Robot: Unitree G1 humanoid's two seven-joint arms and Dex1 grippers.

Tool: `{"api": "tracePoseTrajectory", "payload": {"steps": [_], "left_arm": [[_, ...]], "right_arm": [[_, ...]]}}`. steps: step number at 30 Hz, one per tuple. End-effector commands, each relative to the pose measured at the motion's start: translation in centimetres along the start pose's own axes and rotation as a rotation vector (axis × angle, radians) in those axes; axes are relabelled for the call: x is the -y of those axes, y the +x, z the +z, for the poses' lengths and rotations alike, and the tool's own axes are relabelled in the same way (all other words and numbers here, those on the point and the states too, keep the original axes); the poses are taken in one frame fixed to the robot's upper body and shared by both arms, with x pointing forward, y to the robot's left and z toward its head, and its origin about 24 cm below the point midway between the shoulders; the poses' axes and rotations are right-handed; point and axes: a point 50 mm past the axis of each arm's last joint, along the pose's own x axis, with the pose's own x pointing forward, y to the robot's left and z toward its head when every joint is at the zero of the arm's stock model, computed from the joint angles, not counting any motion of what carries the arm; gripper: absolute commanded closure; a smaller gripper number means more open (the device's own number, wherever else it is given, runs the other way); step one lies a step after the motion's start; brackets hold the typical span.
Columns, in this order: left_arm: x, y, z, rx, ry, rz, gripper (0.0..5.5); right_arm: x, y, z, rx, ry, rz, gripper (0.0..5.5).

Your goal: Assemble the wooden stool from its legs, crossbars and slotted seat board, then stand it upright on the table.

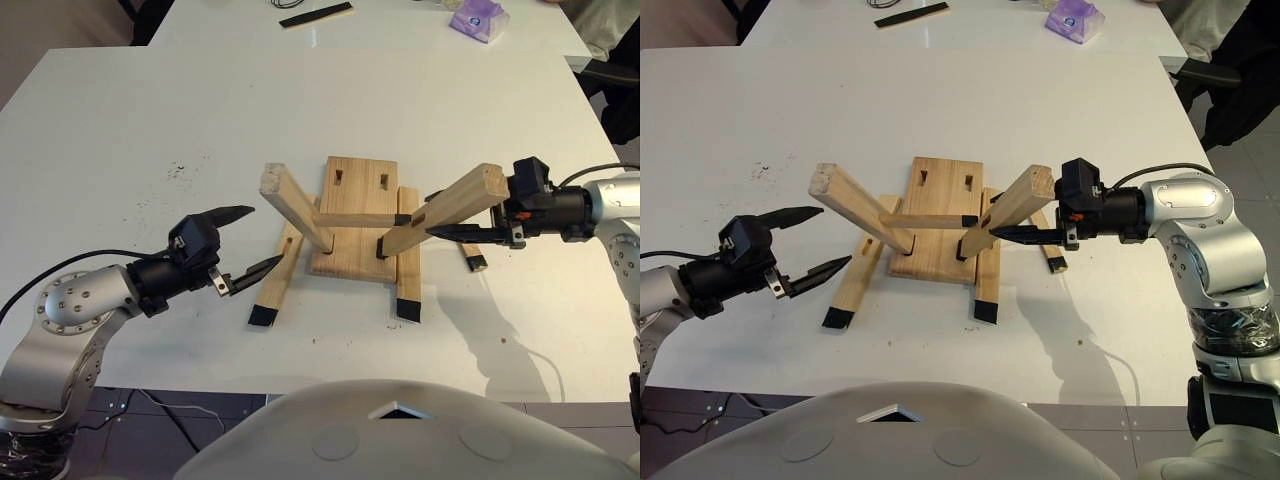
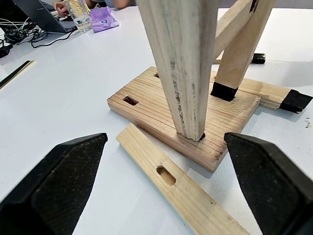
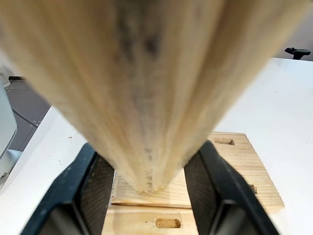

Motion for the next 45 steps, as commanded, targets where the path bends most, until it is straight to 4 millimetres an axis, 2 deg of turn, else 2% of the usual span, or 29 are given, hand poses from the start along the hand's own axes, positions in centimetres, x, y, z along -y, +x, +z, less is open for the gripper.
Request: {"api": "tracePoseTrajectory", "payload": {"steps": [1, 4, 11, 19, 27, 30, 34, 39, 42, 45], "left_arm": [[0.2, 0.3, 0.5, 0.017, 0.012, 0.000, 1.05], [0.0, 0.7, 1.0, 0.040, 0.022, -0.007, 1.05], [0.3, 2.3, 1.6, 0.066, 0.043, -0.065, 1.05], [0.4, 3.0, 1.4, 0.068, 0.039, -0.091, 1.05], [0.8, 3.7, 1.3, 0.081, 0.034, -0.112, 1.05], [0.8, 3.8, 1.0, 0.077, 0.023, -0.113, 1.05], [1.1, 3.7, 0.5, 0.068, 0.004, -0.112, 1.05], [1.4, 3.8, 0.7, 0.077, 0.003, -0.118, 1.05], [1.9, 4.3, 1.6, 0.107, 0.027, -0.153, 1.05], [2.7, 5.8, 2.9, 0.161, 0.053, -0.211, 1.05]], "right_arm": [[-0.3, -0.2, -2.6, -0.204, 0.017, 0.019, 3.50], [0.5, 0.2, -2.5, -0.233, -0.016, 0.055, 3.50], [2.8, 2.6, -2.8, -0.218, 0.004, 0.132, 3.50], [4.0, 2.8, -3.6, -0.219, 0.067, 0.153, 3.50], [5.1, 3.8, -2.5, -0.238, 0.111, 0.280, 3.50], [5.8, 3.9, -3.2, -0.284, 0.127, 0.278, 3.50], [5.2, 3.4, -4.3, -0.334, 0.117, 0.296, 3.50], [3.7, 3.8, -3.9, -0.369, 0.006, 0.357, 3.50], [3.0, 4.5, -3.6, -0.364, -0.029, 0.386, 3.50], [2.8, 5.2, -3.9, -0.376, -0.041, 0.390, 3.50]]}}
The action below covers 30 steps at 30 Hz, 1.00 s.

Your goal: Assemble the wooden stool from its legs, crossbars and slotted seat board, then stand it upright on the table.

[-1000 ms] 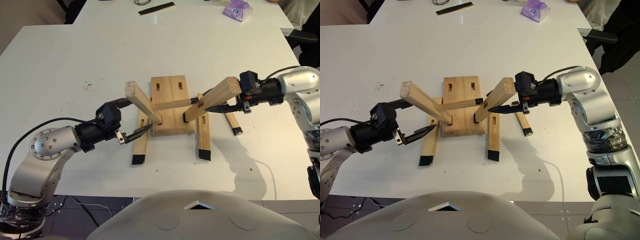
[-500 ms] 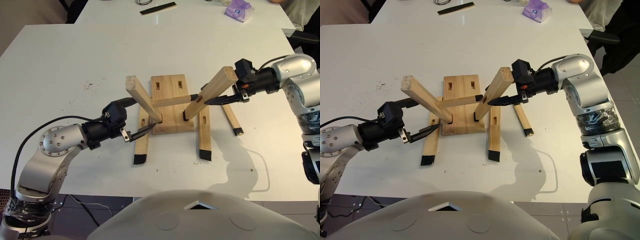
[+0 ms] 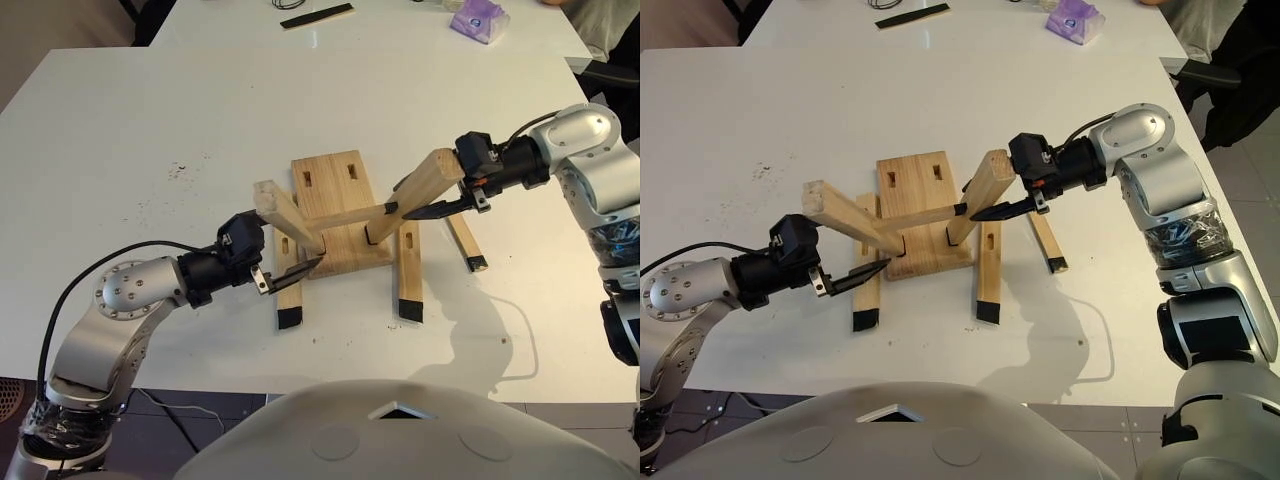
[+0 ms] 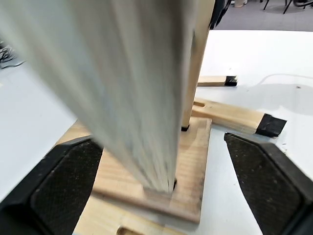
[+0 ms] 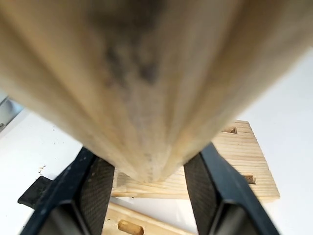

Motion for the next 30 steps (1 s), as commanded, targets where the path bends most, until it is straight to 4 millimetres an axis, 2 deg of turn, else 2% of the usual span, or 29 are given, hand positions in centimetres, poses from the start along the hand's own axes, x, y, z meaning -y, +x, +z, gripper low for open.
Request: {"api": "tracePoseTrajectory", "payload": {"steps": [1, 9, 14, 18, 20, 22, 23, 26, 29, 30], "left_arm": [[0.7, 2.5, 1.8, 0.071, 0.046, -0.092, 1.05], [0.8, 7.1, 2.4, 0.108, 0.059, -0.162, 1.05], [1.8, 8.5, 2.8, 0.117, 0.085, -0.241, 1.05], [1.5, 7.6, 2.9, 0.118, 0.063, -0.218, 1.05], [0.7, 6.5, 2.5, 0.101, 0.003, -0.152, 1.05], [-0.2, 5.8, 1.8, 0.076, -0.034, -0.079, 0.75], [-0.5, 5.5, 1.5, 0.060, -0.033, -0.063, 0.55], [-1.3, 5.0, 0.9, 0.025, -0.019, -0.010, 0.10], [-1.9, 4.7, 0.8, 0.017, -0.015, 0.023, 0.10], [-2.0, 4.5, 0.7, 0.010, -0.011, 0.029, 0.10]], "right_arm": [[-2.6, 2.7, -4.5, -0.208, 0.150, 0.138, 3.50], [-2.6, 4.2, -4.4, -0.199, 0.160, 0.177, 3.50], [-3.0, 5.7, -5.0, -0.191, 0.206, 0.231, 3.50], [-4.0, 5.7, -5.3, -0.163, 0.235, 0.220, 3.50], [-3.9, 5.3, -5.0, -0.138, 0.228, 0.154, 3.50], [-3.4, 4.9, -4.7, -0.116, 0.215, 0.056, 3.50], [-3.1, 4.7, -4.6, -0.106, 0.209, 0.012, 3.13], [-2.4, 4.3, -3.8, -0.061, 0.196, -0.066, 2.73], [-1.8, 4.2, -3.4, -0.055, 0.184, -0.112, 2.22], [-1.6, 4.1, -3.3, -0.060, 0.178, -0.122, 2.22]]}}
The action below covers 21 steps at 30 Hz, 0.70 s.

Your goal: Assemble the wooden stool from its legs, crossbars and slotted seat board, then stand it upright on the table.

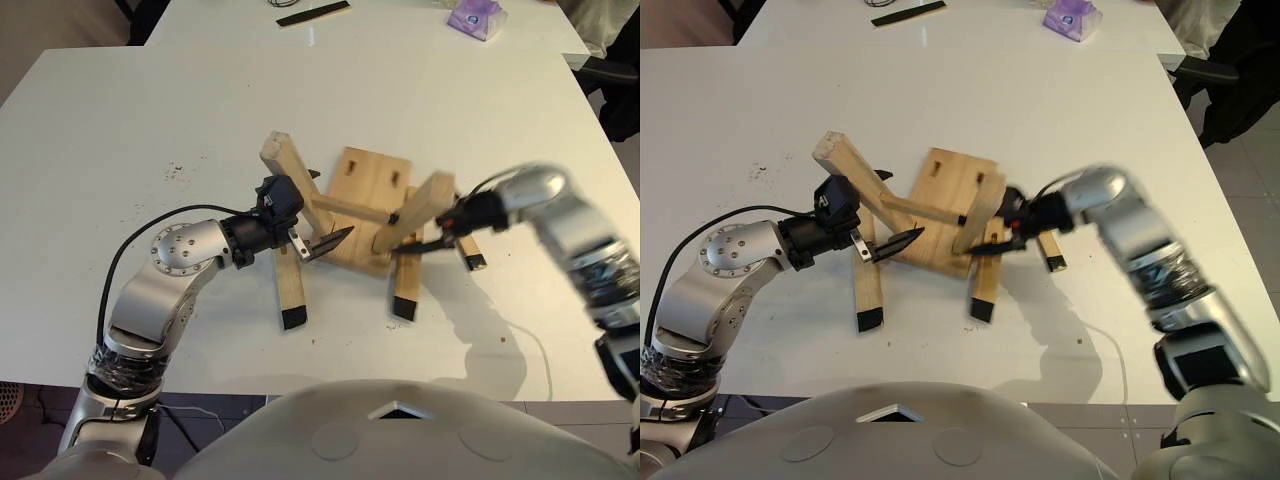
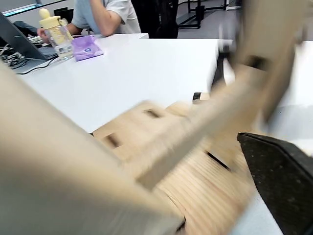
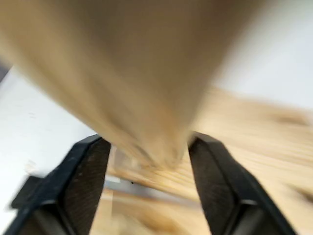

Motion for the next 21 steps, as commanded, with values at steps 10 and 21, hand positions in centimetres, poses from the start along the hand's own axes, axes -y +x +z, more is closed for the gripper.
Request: {"api": "tracePoseTrajectory", "payload": {"steps": [10, 21], "left_arm": [[-1.3, -2.9, -1.7, -0.091, 0.011, 0.085, 0.10], [0.3, -6.0, -7.9, -0.360, 0.012, 0.109, 0.10]], "right_arm": [[1.4, -3.2, 0.6, -0.062, -0.062, -0.163, 2.22], [0.5, -4.5, -2.4, -0.092, 0.022, -0.240, 2.22]]}}
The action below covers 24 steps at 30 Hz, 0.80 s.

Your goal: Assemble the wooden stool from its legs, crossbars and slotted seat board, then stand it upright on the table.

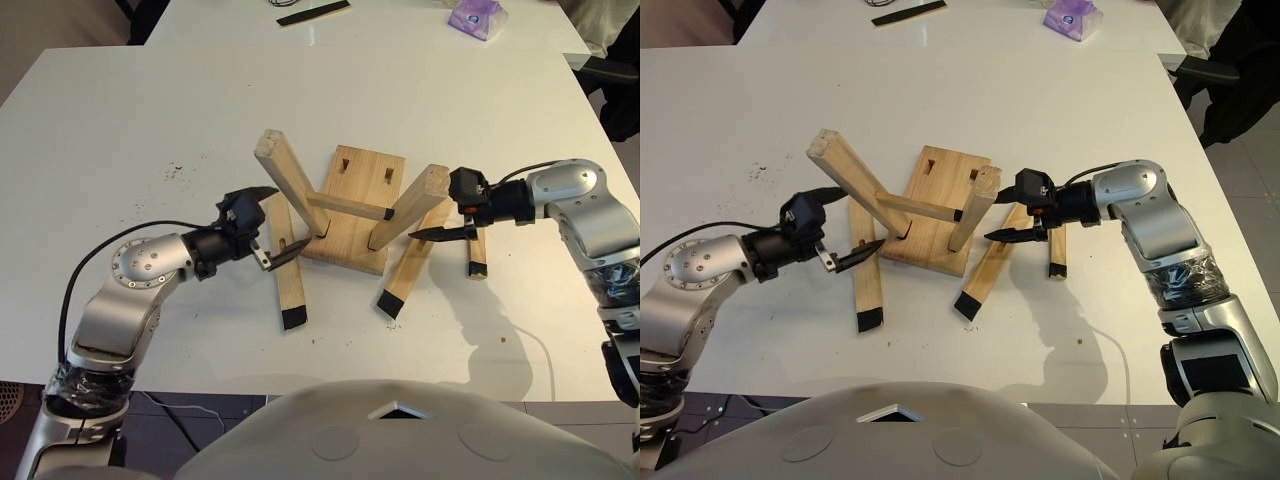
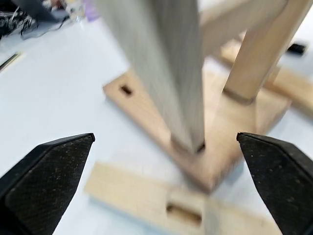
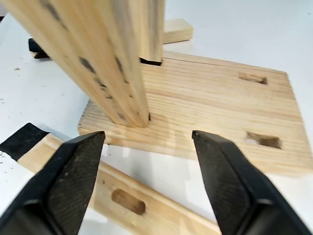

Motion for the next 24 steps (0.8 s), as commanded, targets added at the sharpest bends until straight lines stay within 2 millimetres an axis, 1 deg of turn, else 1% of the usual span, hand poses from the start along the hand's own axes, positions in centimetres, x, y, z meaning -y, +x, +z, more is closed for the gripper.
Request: {"api": "tracePoseTrajectory", "payload": {"steps": [1, 3, 6, 9, 14, 16, 18, 21, 23, 24], "left_arm": [[1.8, -0.7, -4.3, -0.158, -0.004, 0.019, 0.10], [2.6, -0.7, -5.3, -0.168, -0.025, 0.031, 0.10], [3.2, 0.2, -5.6, -0.147, -0.041, 0.032, 0.10], [3.2, 0.0, -6.4, -0.179, -0.035, 0.041, 0.10], [2.1, -1.9, -8.5, -0.287, -0.046, 0.101, 0.10], [1.6, -2.8, -9.3, -0.324, -0.055, 0.125, 0.10], [1.0, -3.4, -9.8, -0.349, -0.068, 0.151, 0.10], [0.7, -4.0, -10.7, -0.381, -0.075, 0.172, 0.10], [0.6, -4.1, -10.9, -0.383, -0.071, 0.173, 0.10], [0.6, -4.0, -10.7, -0.369, -0.060, 0.166, 0.10]], "right_arm": [[-1.0, 0.9, -2.1, -0.016, 0.056, 0.009, 2.22], [-1.4, 1.4, -3.0, -0.024, 0.091, 0.006, 2.22], [-2.1, 1.5, -4.5, -0.054, 0.145, 0.010, 2.22], [-2.3, 0.4, -6.4, -0.125, 0.189, -0.014, 2.22], [-2.4, -2.2, -9.9, -0.264, 0.254, -0.068, 2.22], [-2.5, -3.2, -11.0, -0.308, 0.266, -0.091, 2.22], [-2.8, -4.0, -11.4, -0.316, 0.274, -0.102, 2.22], [-3.1, -4.8, -11.5, -0.316, 0.270, -0.102, 2.22], [-3.0, -5.2, -11.3, -0.308, 0.258, -0.106, 2.22], [-2.8, -5.2, -10.8, -0.290, 0.246, -0.112, 2.22]]}}
